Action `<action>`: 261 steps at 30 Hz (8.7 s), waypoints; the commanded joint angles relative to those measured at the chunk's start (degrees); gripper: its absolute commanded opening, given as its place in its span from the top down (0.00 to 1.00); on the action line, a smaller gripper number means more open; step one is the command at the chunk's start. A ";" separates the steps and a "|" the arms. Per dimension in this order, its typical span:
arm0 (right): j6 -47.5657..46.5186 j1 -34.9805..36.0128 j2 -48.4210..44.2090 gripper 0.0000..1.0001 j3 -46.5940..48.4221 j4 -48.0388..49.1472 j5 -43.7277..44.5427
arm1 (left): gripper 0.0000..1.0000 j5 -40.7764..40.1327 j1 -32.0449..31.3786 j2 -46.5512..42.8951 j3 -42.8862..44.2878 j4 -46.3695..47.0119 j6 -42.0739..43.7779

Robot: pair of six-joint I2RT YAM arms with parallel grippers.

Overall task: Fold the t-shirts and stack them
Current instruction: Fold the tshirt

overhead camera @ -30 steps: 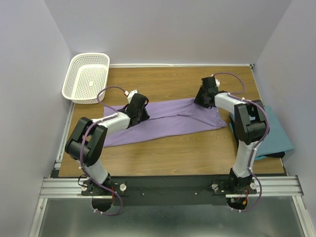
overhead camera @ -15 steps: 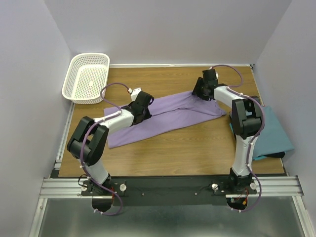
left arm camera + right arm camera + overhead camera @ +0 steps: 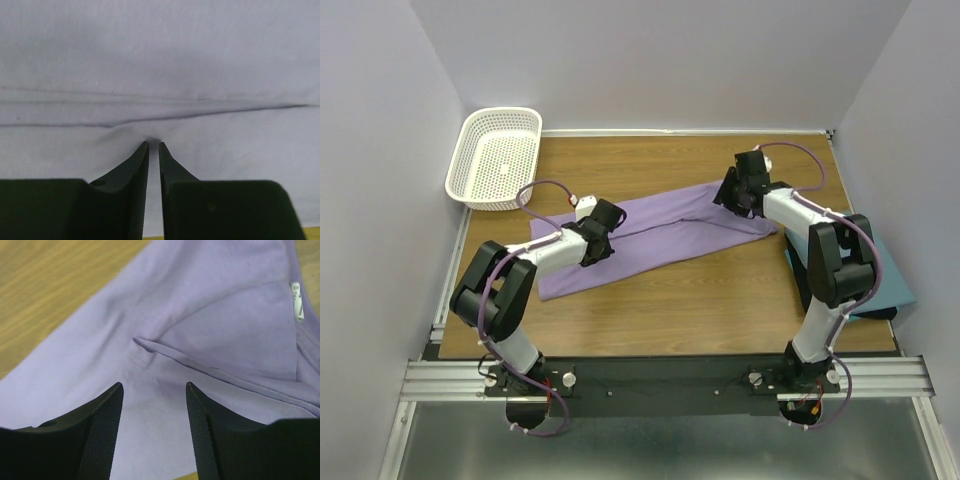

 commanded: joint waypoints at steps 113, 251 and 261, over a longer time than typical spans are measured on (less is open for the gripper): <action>-18.87 12.33 43.15 0.55 57.13 -11.46 18.60 | 0.85 31.49 -1.62 6.22 11.72 10.00 10.58; 8.90 31.21 -29.10 0.73 -24.88 -19.81 7.35 | 0.78 26.74 -0.22 -23.57 -4.54 4.81 18.66; 12.50 39.39 -24.88 0.74 -26.81 -20.78 9.64 | 0.78 25.69 -0.22 -25.24 -3.84 4.11 20.07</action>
